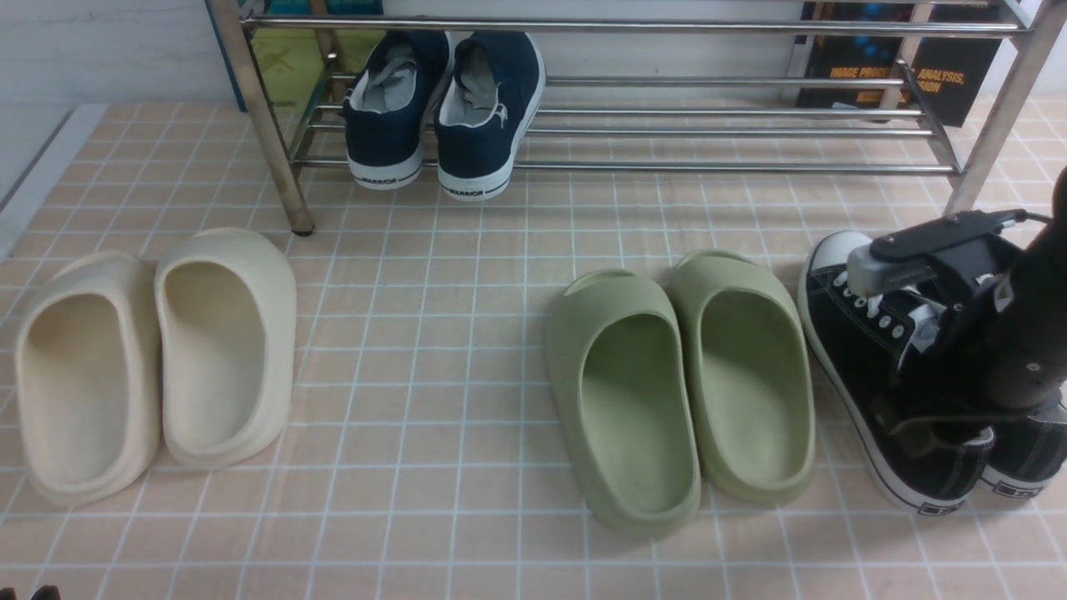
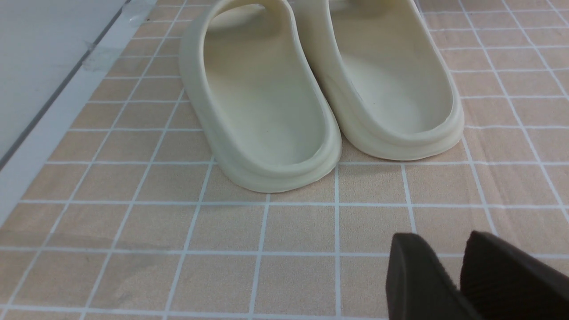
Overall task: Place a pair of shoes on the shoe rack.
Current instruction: Use the right arm to grab the shoe closest to it, then use the right arm to put a shoe into the shoe rack
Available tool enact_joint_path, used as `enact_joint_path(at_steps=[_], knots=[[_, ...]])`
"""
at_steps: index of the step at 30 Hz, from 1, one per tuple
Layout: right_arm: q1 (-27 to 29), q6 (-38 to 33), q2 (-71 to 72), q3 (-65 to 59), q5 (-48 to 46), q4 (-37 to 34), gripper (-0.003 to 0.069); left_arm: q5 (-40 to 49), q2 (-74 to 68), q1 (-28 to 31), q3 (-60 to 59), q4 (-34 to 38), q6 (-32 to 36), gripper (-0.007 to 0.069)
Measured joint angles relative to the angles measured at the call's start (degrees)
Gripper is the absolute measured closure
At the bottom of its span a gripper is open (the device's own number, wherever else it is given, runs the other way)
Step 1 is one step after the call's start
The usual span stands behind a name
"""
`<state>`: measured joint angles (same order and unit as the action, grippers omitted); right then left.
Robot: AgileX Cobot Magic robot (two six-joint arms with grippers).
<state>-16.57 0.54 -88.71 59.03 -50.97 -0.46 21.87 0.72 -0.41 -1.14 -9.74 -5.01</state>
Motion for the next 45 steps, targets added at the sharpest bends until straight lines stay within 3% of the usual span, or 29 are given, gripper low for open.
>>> enact_joint_path(at_steps=[3, 7, 10, 13, 14, 15, 16, 28, 35, 45], knots=[[0.0, 0.0, -3.2, 0.3, 3.2, 1.2, 0.0191, 0.0, 0.0, 0.0, 0.0, 0.0, 0.0, 0.0427], [0.0, 0.0, -7.0, 0.3, 4.1, 2.3, 0.0219, 0.0, 0.0, 0.0, 0.0, 0.0, 0.0, 0.0424], [0.0, 0.0, -7.7, 0.3, 3.7, 2.4, 0.0312, 0.0, 0.0, 0.0, 0.0, 0.0, 0.0, 0.0422], [0.0, 0.0, -6.9, 0.3, 3.2, 2.3, 0.0544, 0.0, 0.0, 0.0, 0.0, 0.0, 0.0, 0.0416], [0.0, 0.0, -6.9, 0.3, 3.2, 2.3, 0.0558, 0.0, 0.0, 0.0, 0.0, 0.0, 0.0, 0.0415], [0.0, 0.0, -5.5, 0.3, 3.2, 2.3, 0.0641, 0.0, 0.0, 0.0, 0.0, 0.0, 0.0, 0.0412], [0.0, 0.0, -4.3, 0.6, 2.0, 2.1, 0.0654, 0.0, 0.0, 0.0, 0.0, 0.0, 0.0, 0.0411], [-0.1, -3.4, -1.0, 14.0, -6.5, 0.9, 0.0657, 0.0, 0.0, 0.0, 0.0, 0.0, 0.0, 0.0404], [-0.1, -4.0, -7.5, 22.9, -6.8, 0.9, 0.0657, 0.0, 0.0, 0.0, 0.0, 0.0, 0.0, 0.0395], [-0.1, -5.8, -24.2, 45.6, -8.5, 2.1, 0.0657, 0.0, 0.0, 0.0, 0.0, 0.0, 0.0, 0.0394]])
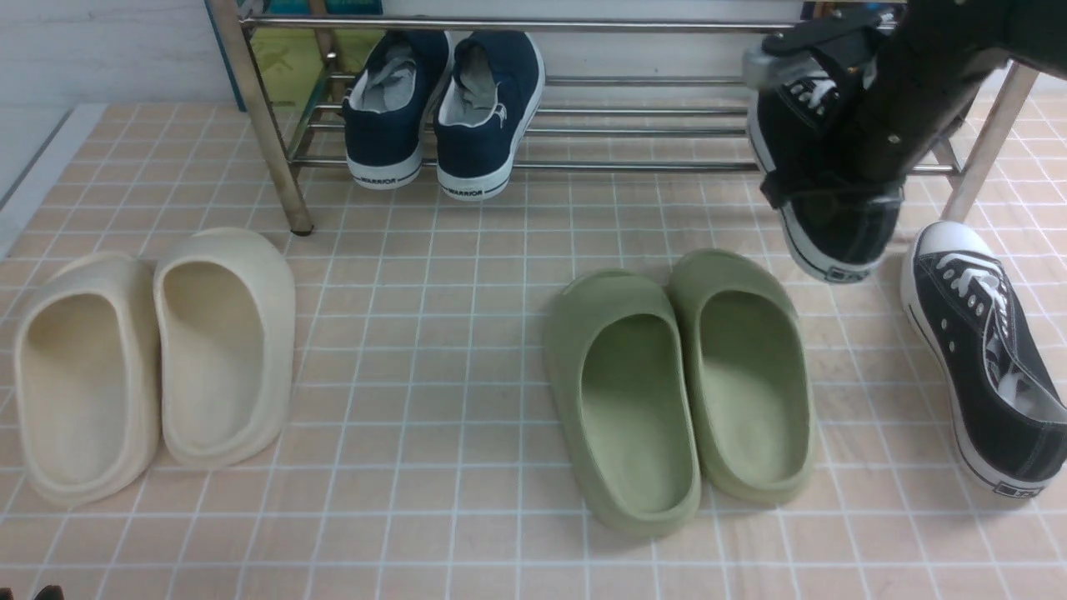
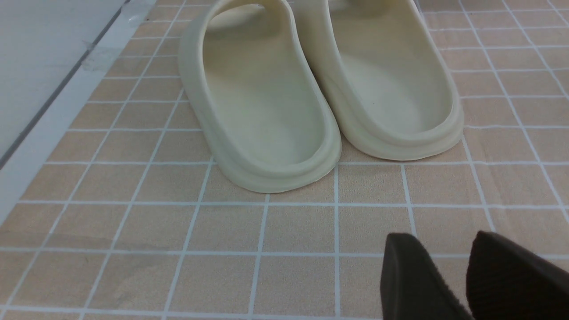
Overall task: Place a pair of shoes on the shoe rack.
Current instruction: Use the right arm to put a shoe into the shoe rack
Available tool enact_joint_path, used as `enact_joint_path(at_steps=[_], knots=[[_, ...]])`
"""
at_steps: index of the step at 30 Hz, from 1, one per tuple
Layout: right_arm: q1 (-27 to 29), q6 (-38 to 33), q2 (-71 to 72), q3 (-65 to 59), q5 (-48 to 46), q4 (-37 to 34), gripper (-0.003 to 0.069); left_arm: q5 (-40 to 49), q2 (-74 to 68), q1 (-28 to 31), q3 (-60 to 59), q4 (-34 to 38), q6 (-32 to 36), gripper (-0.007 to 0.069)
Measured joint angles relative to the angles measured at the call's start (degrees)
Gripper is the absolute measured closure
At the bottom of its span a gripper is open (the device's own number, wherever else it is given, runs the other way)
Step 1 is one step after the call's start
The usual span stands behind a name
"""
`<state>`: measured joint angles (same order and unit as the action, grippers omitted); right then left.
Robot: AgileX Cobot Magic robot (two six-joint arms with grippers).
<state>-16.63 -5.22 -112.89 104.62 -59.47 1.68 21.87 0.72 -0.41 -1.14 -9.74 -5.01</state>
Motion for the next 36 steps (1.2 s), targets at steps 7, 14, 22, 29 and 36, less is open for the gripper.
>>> enact_joint_path(at_steps=[7, 14, 22, 29, 36], knots=[[0.0, -1.5, -8.4, 11.1, 2.2, 2.1, 0.0657, 0.0, 0.0, 0.0, 0.0, 0.0, 0.0, 0.0394], [0.0, -0.1, -12.4, 15.1, 8.6, 3.4, 0.0636, 0.0, 0.0, 0.0, 0.0, 0.0, 0.0, 0.0394], [0.0, 0.1, -13.3, 15.8, 12.5, 5.3, 0.0431, 0.0, 0.0, 0.0, 0.0, 0.0, 0.0, 0.0393], [0.0, 3.5, -9.8, 17.1, 3.8, 5.1, 0.0254, 0.0, 0.0, 0.0, 0.0, 0.0, 0.0, 0.0391], [0.1, 4.1, -3.1, 17.6, -10.8, 4.8, 0.0243, 0.0, 0.0, 0.0, 0.0, 0.0, 0.0, 0.0391]])
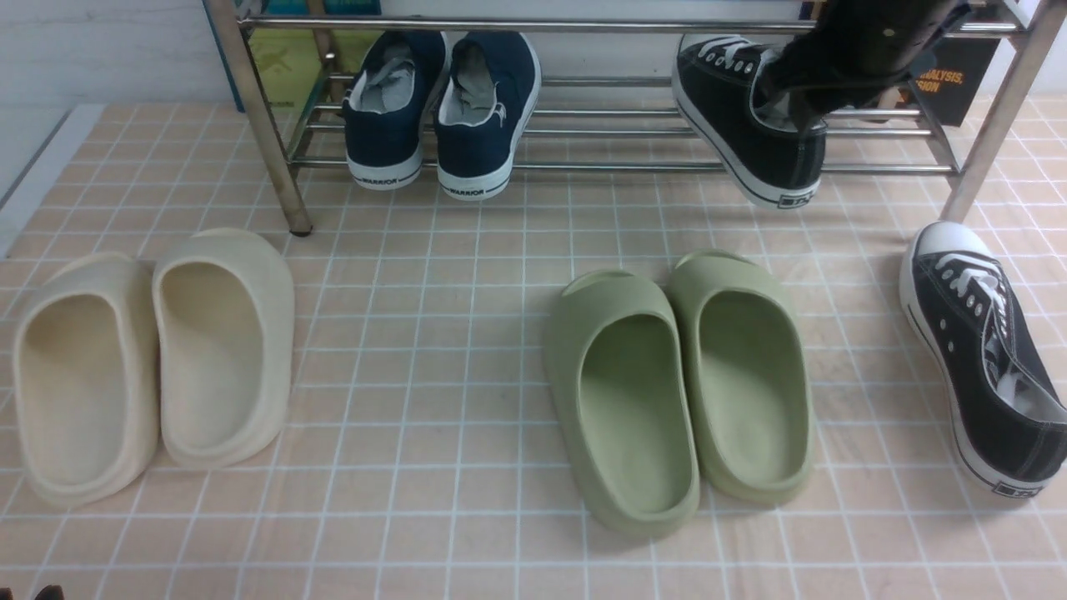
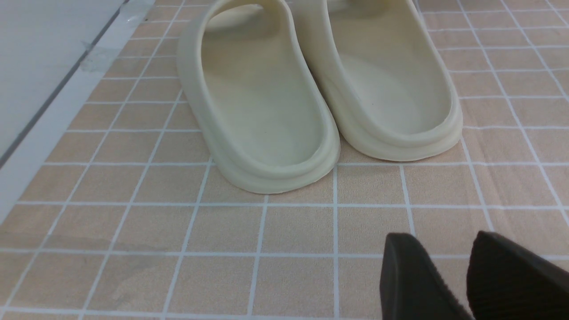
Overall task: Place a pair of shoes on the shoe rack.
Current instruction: Use the right arm to grab the shoe closest to it
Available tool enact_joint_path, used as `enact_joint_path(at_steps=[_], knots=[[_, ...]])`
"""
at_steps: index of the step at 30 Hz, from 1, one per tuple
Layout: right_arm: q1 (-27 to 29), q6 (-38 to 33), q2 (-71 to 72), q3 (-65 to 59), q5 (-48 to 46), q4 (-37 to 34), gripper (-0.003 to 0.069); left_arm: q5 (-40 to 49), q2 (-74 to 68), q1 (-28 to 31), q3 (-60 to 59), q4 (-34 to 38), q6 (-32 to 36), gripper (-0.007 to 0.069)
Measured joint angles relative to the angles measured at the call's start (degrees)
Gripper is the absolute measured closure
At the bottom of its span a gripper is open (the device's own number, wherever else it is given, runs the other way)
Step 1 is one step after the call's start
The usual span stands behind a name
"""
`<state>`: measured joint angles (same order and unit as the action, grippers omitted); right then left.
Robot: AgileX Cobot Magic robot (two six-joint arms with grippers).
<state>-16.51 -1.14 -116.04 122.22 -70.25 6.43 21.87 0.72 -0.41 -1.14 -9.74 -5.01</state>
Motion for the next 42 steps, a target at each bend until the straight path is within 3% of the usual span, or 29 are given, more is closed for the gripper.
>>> enact_joint_path(at_steps=[5, 13, 18, 24, 31, 35, 42], knots=[[1.2, -0.1, 3.6, -6.4, -0.8, -1.3, 0.0243, 0.0, 0.0, 0.0, 0.0, -0.1, 0.0, 0.0390], [5.4, -0.1, 18.0, -36.6, 0.6, -6.9, 0.0243, 0.0, 0.0, 0.0, 0.0, -0.7, 0.0, 0.0388], [9.0, 1.1, 27.7, -53.4, 8.4, -6.4, 0.0243, 0.0, 0.0, 0.0, 0.0, -0.9, 0.0, 0.0388], [9.5, 6.0, 29.4, -62.7, 17.6, -2.6, 0.0243, 0.0, 0.0, 0.0, 0.0, -0.9, 0.0, 0.0388], [9.5, 7.7, 25.4, -63.6, 23.8, 0.4, 0.0245, 0.0, 0.0, 0.0, 0.0, -1.0, 0.0, 0.0388], [9.5, 7.7, 21.8, -63.6, 25.0, 1.0, 0.0320, 0.0, 0.0, 0.0, 0.0, -1.0, 0.0, 0.0388], [9.5, 7.7, 21.9, -63.5, 24.1, 1.0, 0.0648, 0.0, 0.0, 0.0, 0.0, -1.1, 0.0, 0.0388]])
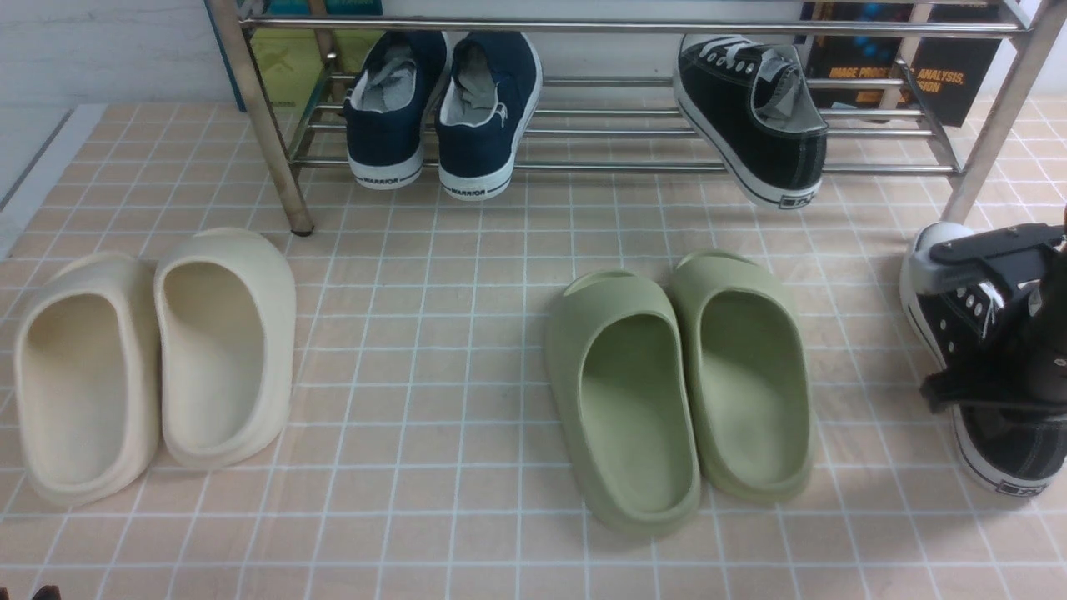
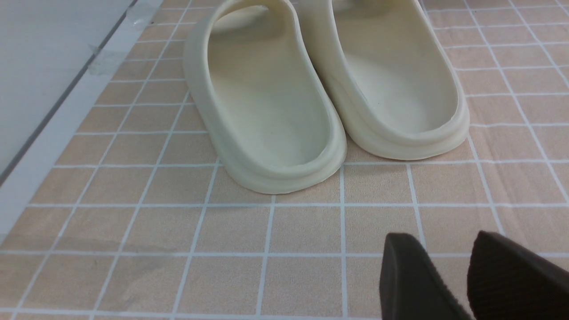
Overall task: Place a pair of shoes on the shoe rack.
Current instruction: Use the right arm to grab the shoe closest to it, then use the right arm to put a shoe into the shoe rack
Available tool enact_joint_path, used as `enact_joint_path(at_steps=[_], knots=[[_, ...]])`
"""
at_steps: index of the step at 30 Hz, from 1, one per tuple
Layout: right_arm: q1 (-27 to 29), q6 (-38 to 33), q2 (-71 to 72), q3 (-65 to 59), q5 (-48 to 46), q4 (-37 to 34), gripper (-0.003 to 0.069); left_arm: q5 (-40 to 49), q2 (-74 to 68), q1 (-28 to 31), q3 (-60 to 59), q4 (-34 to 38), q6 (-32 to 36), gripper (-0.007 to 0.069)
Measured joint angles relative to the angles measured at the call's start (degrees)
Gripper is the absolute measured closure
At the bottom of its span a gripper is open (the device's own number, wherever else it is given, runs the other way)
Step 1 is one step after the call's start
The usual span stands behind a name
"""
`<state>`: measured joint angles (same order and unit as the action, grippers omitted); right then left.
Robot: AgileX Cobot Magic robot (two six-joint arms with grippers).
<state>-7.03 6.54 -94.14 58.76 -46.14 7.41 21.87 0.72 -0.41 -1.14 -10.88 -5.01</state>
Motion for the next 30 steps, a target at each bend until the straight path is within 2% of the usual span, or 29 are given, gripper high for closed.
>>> enact_joint_path(at_steps=[3, 7, 14, 24, 30], knots=[[0.0, -0.8, 2.3, 1.1, -3.2, -1.0, 0.0656, 0.0, 0.0, 0.0, 0.0, 0.0, 0.0, 0.0388], [0.0, -5.2, 7.3, 4.9, -8.6, -5.9, 0.0656, 0.0, 0.0, 0.0, 0.0, 0.0, 0.0, 0.0388], [0.0, -11.7, 7.4, 12.4, -10.1, -11.6, 0.0656, 0.0, 0.0, 0.0, -0.1, 0.0, 0.0, 0.0388], [0.0, -14.0, -2.4, 23.8, -13.3, -12.9, 0.0656, 0.0, 0.0, 0.0, -0.1, 0.0, 0.0, 0.0388], [0.0, -14.6, -8.2, 33.4, -14.9, -11.2, 0.0656, 0.0, 0.0, 0.0, -0.1, 0.0, 0.0, 0.0386]])
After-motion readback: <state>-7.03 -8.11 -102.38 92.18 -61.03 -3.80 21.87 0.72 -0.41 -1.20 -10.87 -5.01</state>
